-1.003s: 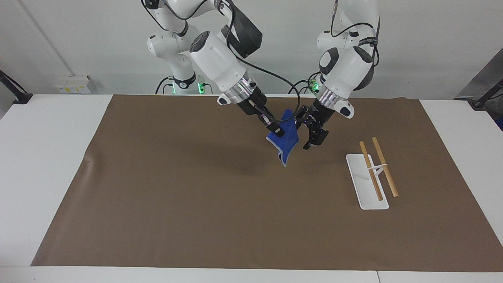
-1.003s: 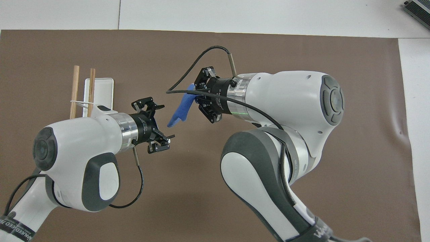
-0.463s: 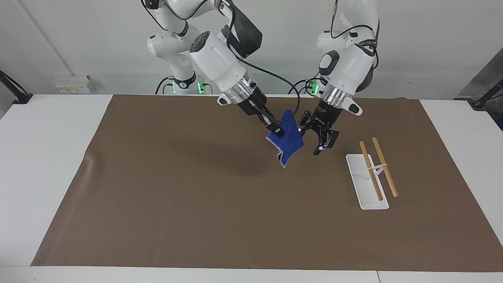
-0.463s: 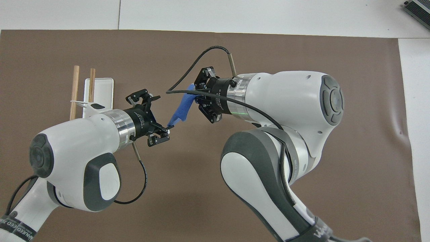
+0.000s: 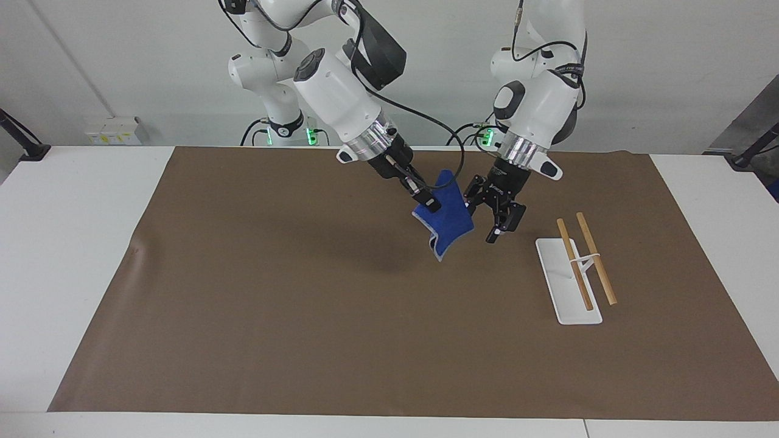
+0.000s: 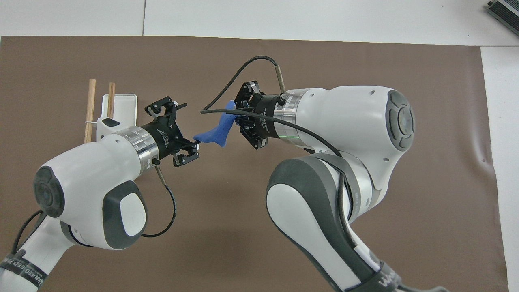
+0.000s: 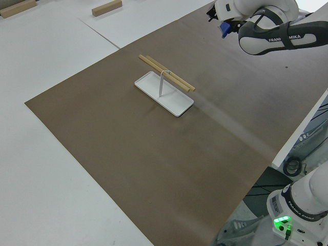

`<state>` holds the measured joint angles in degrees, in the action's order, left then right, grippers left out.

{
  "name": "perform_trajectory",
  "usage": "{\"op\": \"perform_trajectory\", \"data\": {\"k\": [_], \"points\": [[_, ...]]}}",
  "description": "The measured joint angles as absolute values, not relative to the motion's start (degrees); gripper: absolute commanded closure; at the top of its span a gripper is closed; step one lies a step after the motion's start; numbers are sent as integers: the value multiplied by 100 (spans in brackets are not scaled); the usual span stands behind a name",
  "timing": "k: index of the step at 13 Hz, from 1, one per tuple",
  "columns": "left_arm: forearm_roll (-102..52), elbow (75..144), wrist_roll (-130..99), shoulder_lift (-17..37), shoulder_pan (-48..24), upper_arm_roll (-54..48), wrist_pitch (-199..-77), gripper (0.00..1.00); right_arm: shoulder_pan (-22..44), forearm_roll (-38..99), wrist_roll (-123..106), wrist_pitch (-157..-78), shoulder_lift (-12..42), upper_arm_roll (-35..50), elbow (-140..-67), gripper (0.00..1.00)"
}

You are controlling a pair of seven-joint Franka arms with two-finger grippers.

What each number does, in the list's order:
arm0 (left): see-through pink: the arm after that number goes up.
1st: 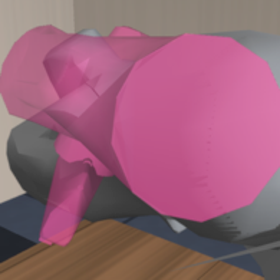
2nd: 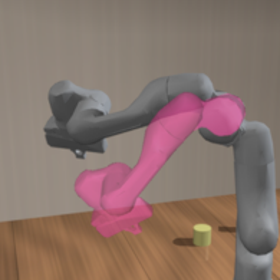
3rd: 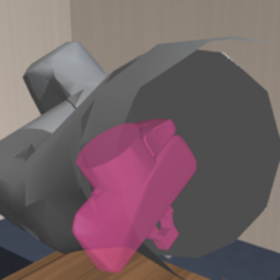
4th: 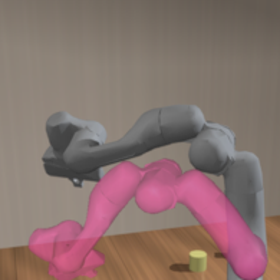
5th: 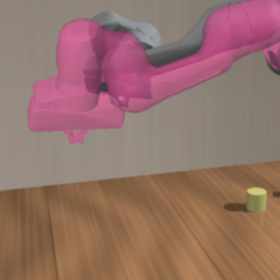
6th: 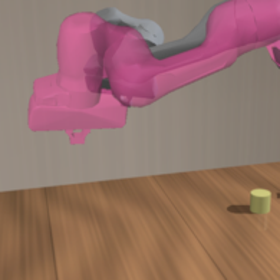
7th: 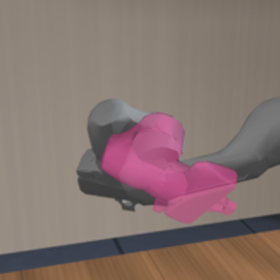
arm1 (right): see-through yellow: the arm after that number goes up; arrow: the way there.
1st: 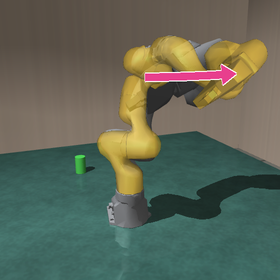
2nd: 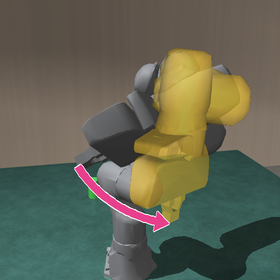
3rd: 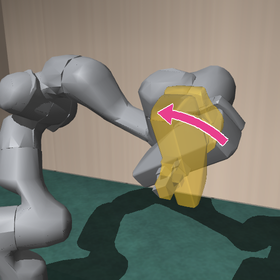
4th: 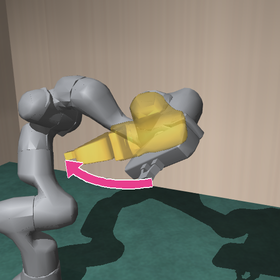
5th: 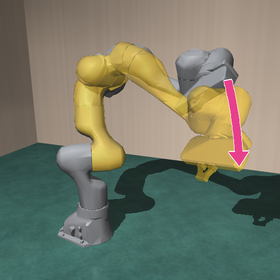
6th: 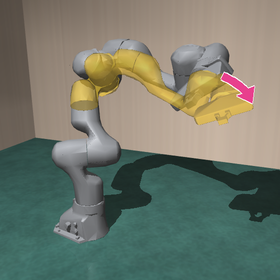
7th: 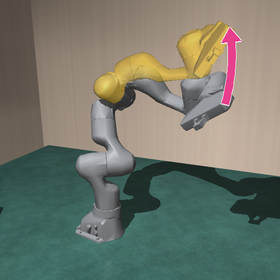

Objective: Right arm passes towel to left arm to hang
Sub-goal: 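Move the left gripper toward the towel held by the right gripper, then grasp the towel with the left gripper and open the right gripper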

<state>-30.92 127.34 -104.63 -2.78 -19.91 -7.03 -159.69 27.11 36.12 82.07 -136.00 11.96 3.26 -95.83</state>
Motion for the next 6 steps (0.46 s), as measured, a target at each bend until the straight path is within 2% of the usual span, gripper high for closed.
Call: {"op": "perform_trajectory", "data": {"k": [4,6], "points": [[-3093,12770,-9884,-258,-2003,-753,-15959,29,2711,3612,8207,-13600,1196,326,-9583,100],[-3093,12773,-9839,-254,-2004,-755,-15943,53,2711,3612,8207,-13600,1196,326,-9583,100]]}}
